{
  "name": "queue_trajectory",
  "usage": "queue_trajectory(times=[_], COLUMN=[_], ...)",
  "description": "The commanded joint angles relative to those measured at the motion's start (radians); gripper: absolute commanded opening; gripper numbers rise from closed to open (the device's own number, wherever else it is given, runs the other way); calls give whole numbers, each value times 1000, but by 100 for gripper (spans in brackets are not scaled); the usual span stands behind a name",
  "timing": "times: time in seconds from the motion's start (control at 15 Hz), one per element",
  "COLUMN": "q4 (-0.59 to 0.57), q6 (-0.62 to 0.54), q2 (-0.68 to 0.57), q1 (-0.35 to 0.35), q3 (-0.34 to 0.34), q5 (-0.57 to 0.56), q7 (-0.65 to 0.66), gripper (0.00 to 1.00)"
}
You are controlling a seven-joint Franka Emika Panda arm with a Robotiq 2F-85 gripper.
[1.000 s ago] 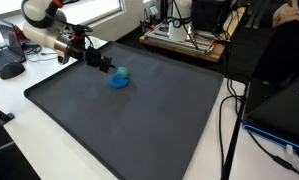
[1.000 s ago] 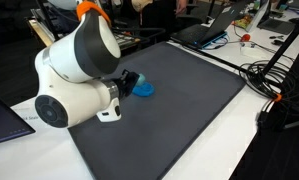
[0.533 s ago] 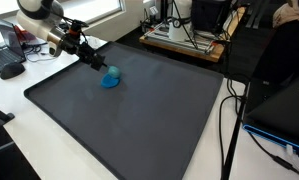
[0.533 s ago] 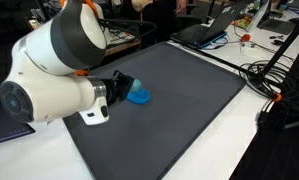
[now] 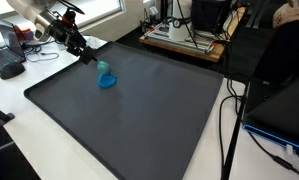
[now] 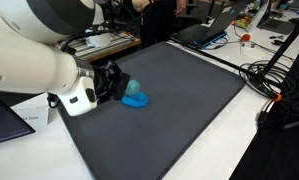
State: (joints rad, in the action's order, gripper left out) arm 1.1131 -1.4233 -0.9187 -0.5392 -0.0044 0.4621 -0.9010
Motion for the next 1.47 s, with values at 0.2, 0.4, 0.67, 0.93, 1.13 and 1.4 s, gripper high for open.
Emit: queue_trajectory(times=[0.2, 0.4, 0.67, 0.93, 1.13, 1.4], q4=[217, 315, 473, 659, 791, 952], q6=[-78, -148, -307, -483, -592, -718], q2=[193, 280, 410, 551, 647, 762], q1=[44, 76, 144, 223, 276, 334], q3=[-15, -21, -44, -63, -70, -72], q5=[-45, -71, -94, -135, -176, -239], q7=[-31, -3, 75, 198, 320, 498], gripper=[22, 22, 22, 22, 22, 22])
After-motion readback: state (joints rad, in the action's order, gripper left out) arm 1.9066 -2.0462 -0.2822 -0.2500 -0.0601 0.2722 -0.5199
